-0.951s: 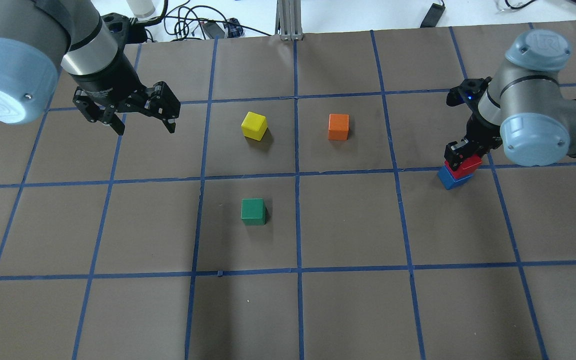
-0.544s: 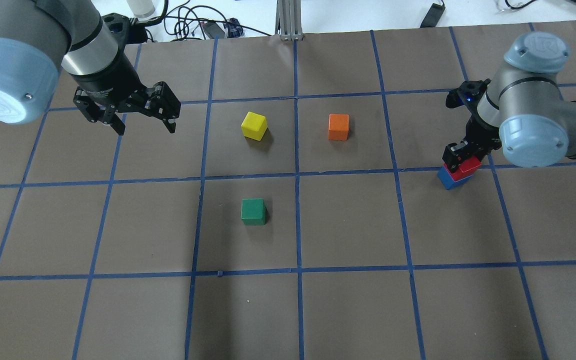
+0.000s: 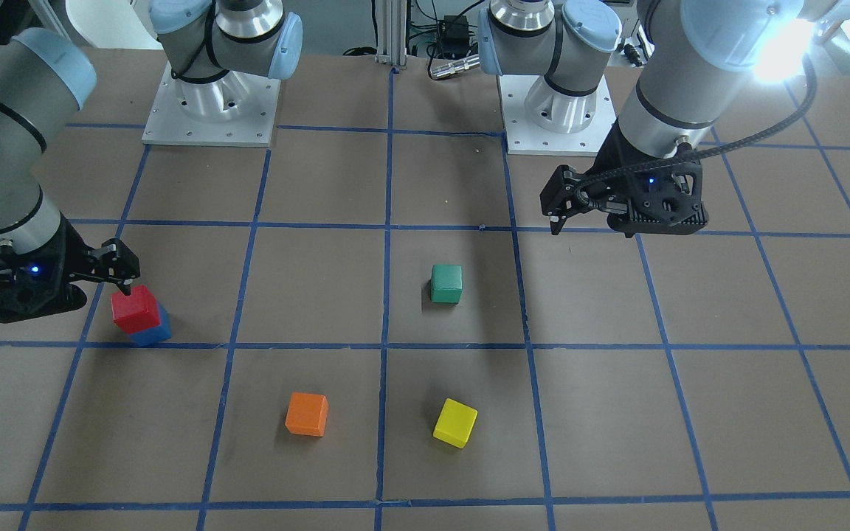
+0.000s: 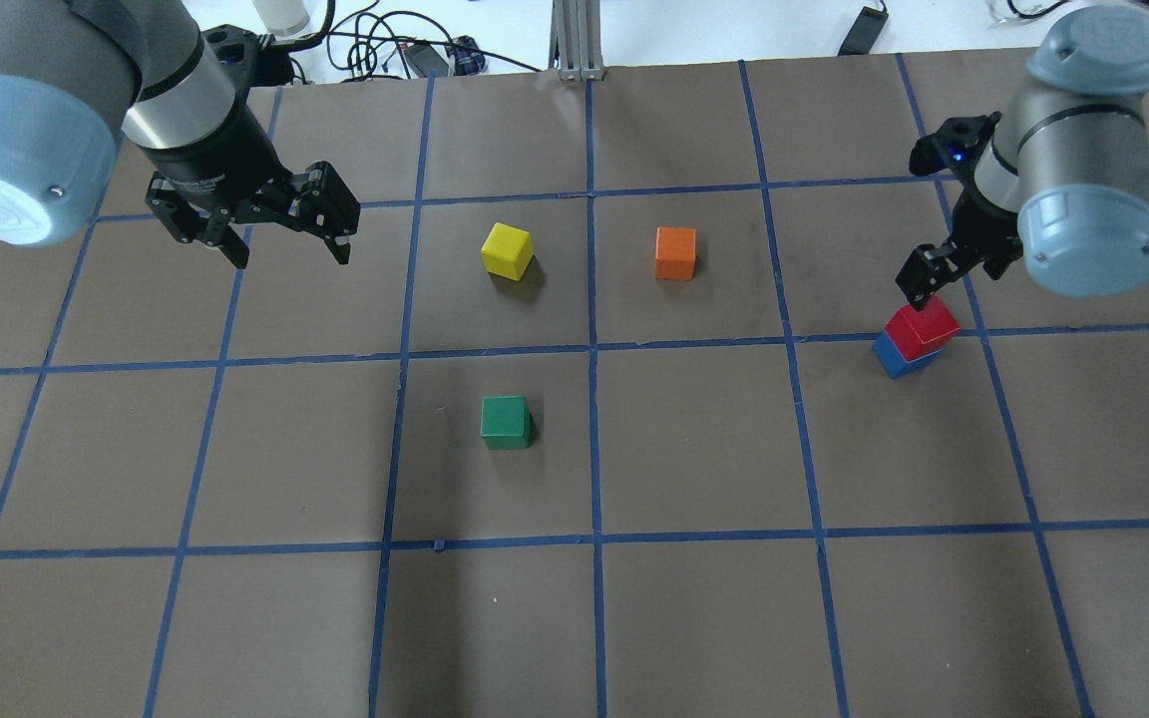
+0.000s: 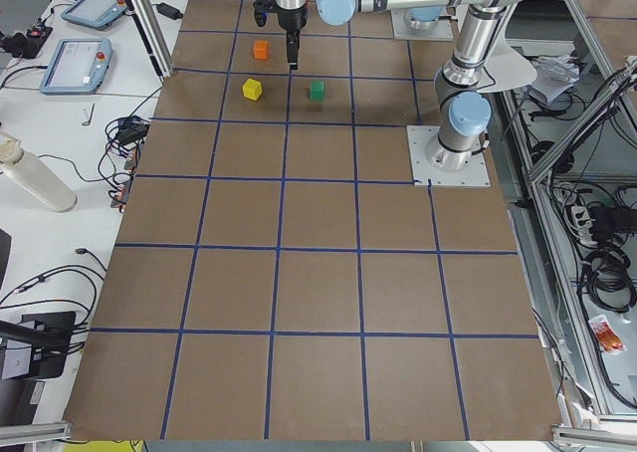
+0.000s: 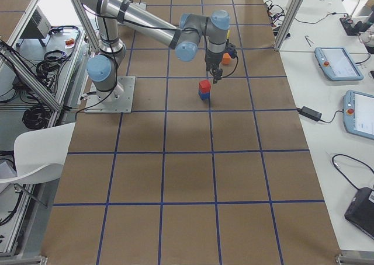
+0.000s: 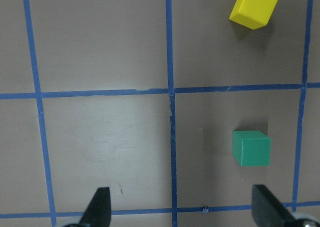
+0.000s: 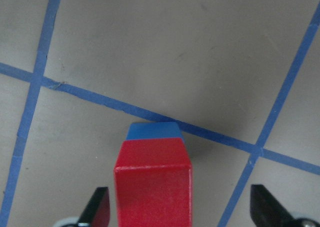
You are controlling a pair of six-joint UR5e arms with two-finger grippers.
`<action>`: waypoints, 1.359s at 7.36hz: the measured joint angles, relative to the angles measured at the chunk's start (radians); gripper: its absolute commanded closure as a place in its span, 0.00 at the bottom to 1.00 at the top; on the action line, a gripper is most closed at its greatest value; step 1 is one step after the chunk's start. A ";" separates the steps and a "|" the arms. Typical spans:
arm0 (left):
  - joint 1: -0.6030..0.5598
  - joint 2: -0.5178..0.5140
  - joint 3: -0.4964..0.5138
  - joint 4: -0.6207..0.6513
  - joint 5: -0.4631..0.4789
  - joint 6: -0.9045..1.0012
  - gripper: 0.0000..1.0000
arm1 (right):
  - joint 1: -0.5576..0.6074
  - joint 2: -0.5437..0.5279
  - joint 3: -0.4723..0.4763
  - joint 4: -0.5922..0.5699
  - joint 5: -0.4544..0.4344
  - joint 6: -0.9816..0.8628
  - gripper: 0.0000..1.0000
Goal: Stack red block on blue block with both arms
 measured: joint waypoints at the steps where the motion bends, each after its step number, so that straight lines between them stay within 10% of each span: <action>1: 0.000 0.001 0.002 0.000 0.000 0.000 0.00 | 0.061 -0.027 -0.046 0.054 0.004 0.089 0.00; 6: -0.003 0.007 0.012 -0.001 0.006 0.001 0.00 | 0.265 -0.089 -0.266 0.335 0.068 0.419 0.00; 10: -0.008 0.034 0.010 0.030 0.001 -0.009 0.00 | 0.271 -0.070 -0.287 0.336 0.091 0.509 0.00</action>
